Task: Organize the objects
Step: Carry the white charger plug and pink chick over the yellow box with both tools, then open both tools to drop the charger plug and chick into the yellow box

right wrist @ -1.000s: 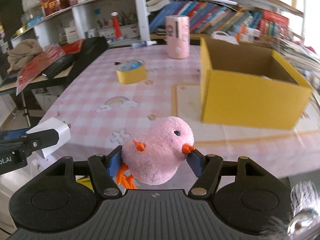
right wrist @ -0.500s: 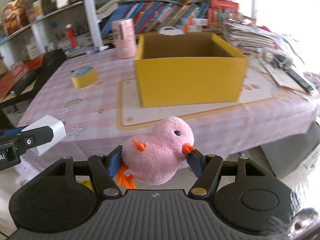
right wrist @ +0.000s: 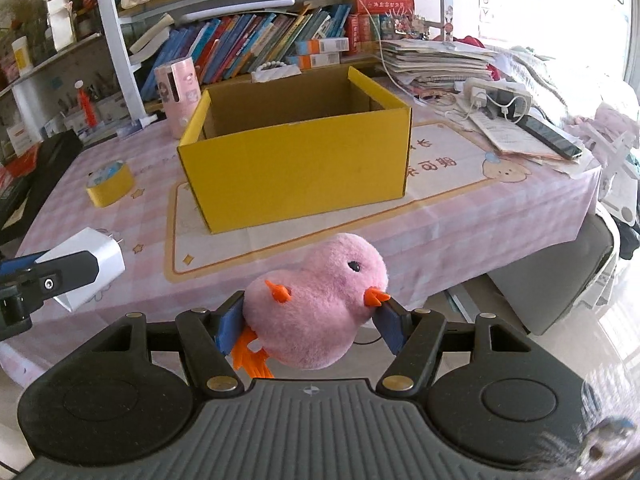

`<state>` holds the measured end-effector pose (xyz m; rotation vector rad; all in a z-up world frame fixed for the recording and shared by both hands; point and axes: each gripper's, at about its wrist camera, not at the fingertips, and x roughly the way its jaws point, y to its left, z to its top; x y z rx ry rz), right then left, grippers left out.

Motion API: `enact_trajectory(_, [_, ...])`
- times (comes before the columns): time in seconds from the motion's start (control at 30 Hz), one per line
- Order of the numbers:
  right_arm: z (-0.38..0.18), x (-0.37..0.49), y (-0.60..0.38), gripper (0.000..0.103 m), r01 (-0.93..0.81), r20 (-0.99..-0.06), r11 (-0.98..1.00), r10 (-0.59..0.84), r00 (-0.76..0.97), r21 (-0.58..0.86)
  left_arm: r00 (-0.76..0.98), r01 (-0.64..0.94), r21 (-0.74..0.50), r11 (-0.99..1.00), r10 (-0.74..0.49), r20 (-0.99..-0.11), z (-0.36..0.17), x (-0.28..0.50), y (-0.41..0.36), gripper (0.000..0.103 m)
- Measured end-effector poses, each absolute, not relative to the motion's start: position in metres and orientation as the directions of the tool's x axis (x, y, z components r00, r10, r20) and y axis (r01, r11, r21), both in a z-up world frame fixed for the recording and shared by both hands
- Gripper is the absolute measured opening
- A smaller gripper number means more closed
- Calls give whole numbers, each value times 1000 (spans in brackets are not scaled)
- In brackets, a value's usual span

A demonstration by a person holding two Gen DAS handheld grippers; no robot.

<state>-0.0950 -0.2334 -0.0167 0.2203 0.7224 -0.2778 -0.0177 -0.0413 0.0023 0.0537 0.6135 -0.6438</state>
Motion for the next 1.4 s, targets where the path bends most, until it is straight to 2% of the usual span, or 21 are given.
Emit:
enact_trajectory(0.53, [0,-59,-269,65,325,-636,941,-195,747,92,676,607,-94,789,-575,-462,28,17,-81,43])
enact_trajectory(0.9, [41,-9,-308,65,284,-500,957,-219,838,57,698,622,-68,780,-592,-404,38,58,-128,43])
enact_trajectory(1.1, [49,35,-331,65,238,-474,971,-196,858,28,704,599,-69,798,-566,-430,27,87,-155,43])
enact_trajectory(1.4, [36,98,-350,65,133,-520,991,-105,847,16,689,557,-54,829,-497,-527,1,117,-180,43])
